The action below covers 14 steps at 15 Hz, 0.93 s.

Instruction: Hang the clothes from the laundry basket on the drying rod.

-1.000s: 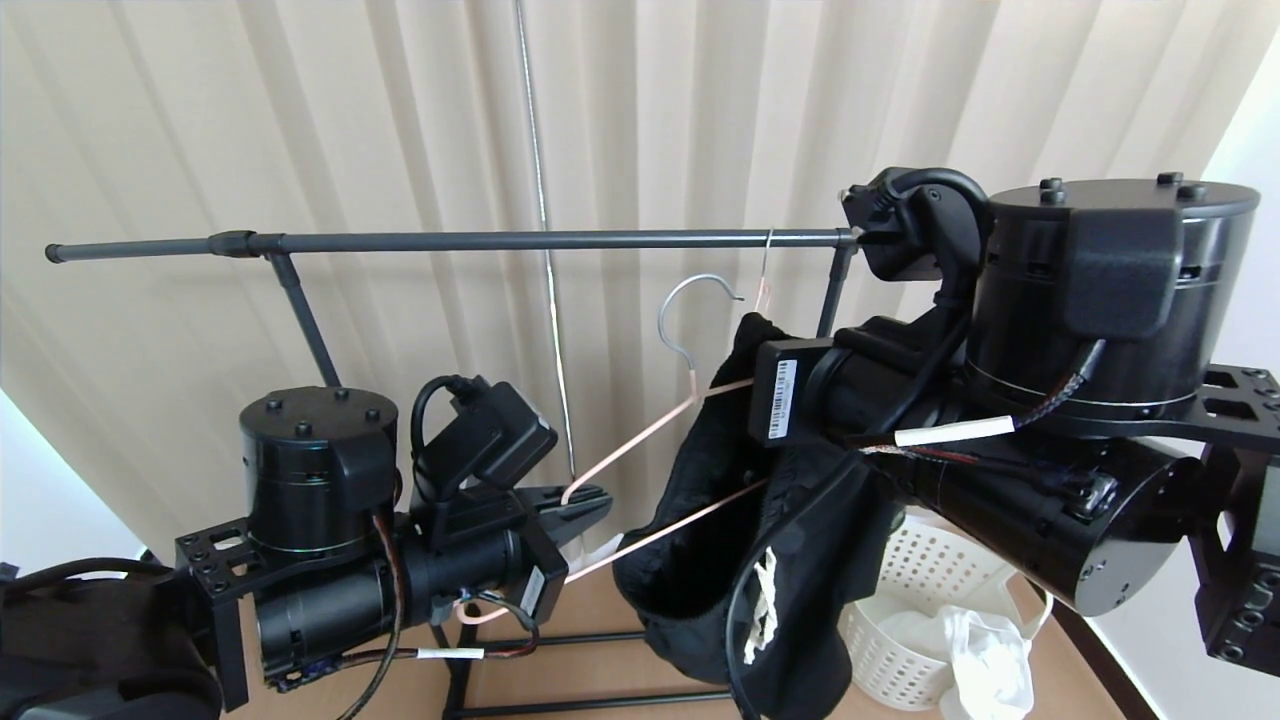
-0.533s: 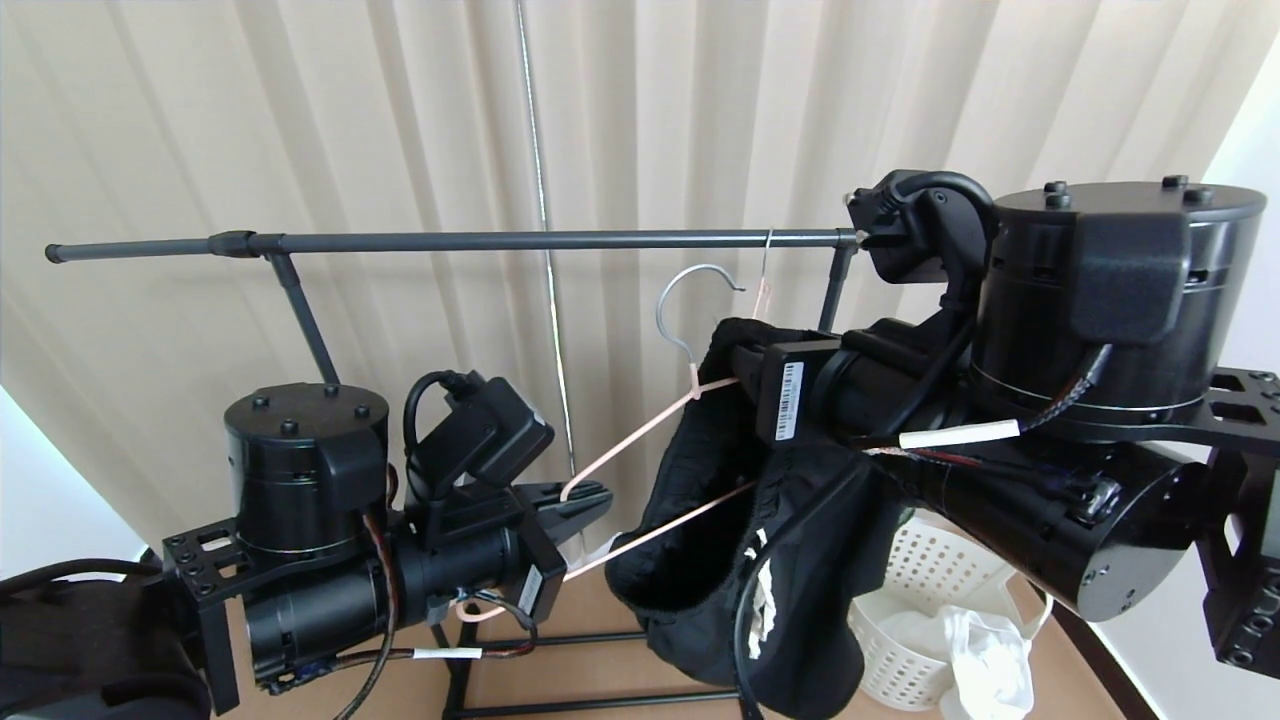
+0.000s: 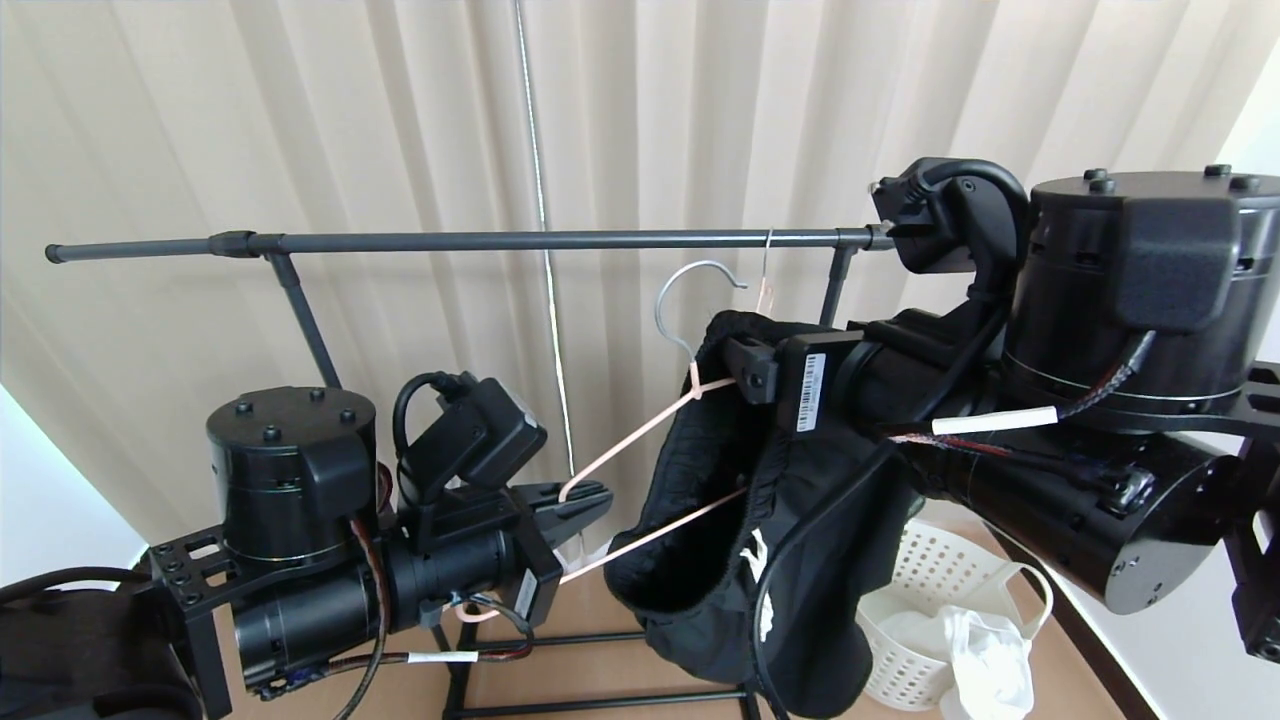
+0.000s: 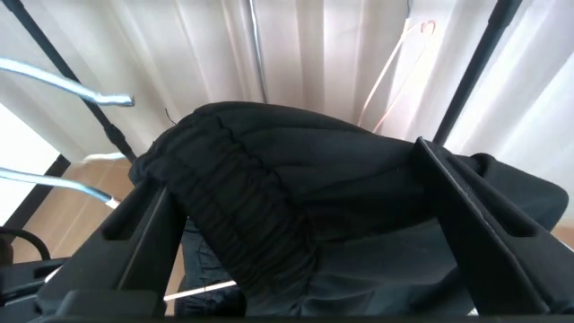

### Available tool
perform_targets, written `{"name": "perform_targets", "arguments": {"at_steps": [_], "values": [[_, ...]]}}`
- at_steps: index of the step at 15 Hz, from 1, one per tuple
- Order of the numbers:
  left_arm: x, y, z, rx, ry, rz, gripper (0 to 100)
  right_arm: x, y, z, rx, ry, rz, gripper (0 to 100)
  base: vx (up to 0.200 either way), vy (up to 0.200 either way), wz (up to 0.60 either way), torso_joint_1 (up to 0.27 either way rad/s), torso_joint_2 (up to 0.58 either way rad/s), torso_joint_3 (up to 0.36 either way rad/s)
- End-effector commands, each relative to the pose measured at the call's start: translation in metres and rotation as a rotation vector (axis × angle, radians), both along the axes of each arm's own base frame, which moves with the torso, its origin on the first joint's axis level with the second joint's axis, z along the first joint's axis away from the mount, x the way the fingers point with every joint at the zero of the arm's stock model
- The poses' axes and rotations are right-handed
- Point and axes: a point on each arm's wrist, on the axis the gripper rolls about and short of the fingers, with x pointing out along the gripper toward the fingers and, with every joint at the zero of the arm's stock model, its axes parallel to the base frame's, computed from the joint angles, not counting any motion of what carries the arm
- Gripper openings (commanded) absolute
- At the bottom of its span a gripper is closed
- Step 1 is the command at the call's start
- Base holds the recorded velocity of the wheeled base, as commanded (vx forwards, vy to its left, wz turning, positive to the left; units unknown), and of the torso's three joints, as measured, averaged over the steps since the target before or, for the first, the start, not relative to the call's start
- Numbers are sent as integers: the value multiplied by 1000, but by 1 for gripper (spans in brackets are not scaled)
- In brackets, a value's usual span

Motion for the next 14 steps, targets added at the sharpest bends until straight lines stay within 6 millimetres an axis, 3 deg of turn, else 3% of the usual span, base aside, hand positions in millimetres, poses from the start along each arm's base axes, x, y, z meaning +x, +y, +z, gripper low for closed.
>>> {"name": "perform_targets", "arguments": {"at_steps": [1, 14], "values": [[2, 0, 1, -4, -2, 4, 0, -2, 0, -2, -13, 3, 6, 100, 0, 0, 0, 0, 0, 0], [18, 5, -6, -54, 11, 64, 0, -16, -1, -1, -18, 0, 50, 100, 0, 0, 0, 0, 0, 0]]}}
